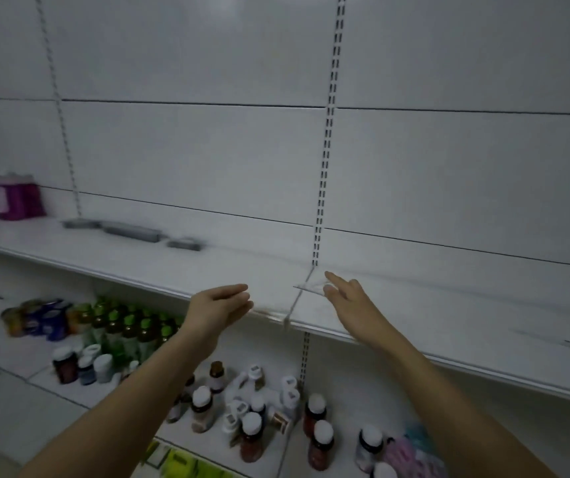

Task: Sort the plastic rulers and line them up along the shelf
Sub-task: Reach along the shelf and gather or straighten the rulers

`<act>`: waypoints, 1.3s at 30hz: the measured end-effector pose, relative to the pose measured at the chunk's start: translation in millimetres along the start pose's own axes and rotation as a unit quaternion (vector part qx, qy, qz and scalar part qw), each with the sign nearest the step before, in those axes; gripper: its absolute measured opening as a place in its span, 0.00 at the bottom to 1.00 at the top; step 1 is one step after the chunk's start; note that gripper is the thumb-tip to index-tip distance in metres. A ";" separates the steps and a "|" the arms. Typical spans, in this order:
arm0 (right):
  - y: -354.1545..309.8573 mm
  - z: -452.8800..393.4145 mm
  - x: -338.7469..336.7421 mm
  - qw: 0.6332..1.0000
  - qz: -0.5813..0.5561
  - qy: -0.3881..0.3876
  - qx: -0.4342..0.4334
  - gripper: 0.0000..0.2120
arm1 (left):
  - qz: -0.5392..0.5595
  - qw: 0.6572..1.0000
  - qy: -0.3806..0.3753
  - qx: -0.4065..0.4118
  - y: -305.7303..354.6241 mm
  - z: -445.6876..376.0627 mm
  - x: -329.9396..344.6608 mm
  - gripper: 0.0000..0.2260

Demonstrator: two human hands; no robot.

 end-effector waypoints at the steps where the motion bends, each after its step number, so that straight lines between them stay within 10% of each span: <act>1: -14.4 -10.3 17.4 0.999 -0.038 -0.003 -0.011 0.18 | -0.004 1.000 0.013 -0.002 4.7 1.8 -22.3 0.09; 11: -127.3 -104.0 135.2 0.982 -0.186 -0.045 -0.002 0.10 | -0.112 0.987 0.118 0.014 61.2 5.0 -196.9 0.07; 27: -164.4 -300.9 241.5 0.983 -0.110 -0.137 -0.045 0.23 | -0.250 0.966 0.054 -0.038 84.3 -161.5 -307.0 0.13; 39: -116.1 -386.5 224.9 0.996 -0.093 0.005 0.018 0.26 | -0.402 0.912 -0.051 0.057 103.5 -272.9 -315.0 0.24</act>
Point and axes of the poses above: each hand's wrist, its own z-axis away from the middle knuckle, its own x-axis out of the palm, y = z × x, the point moved 6 cm from there along -z, towards the middle knuckle, and after that the axes turned 7 degrees about -y, right-handed, at the moved point
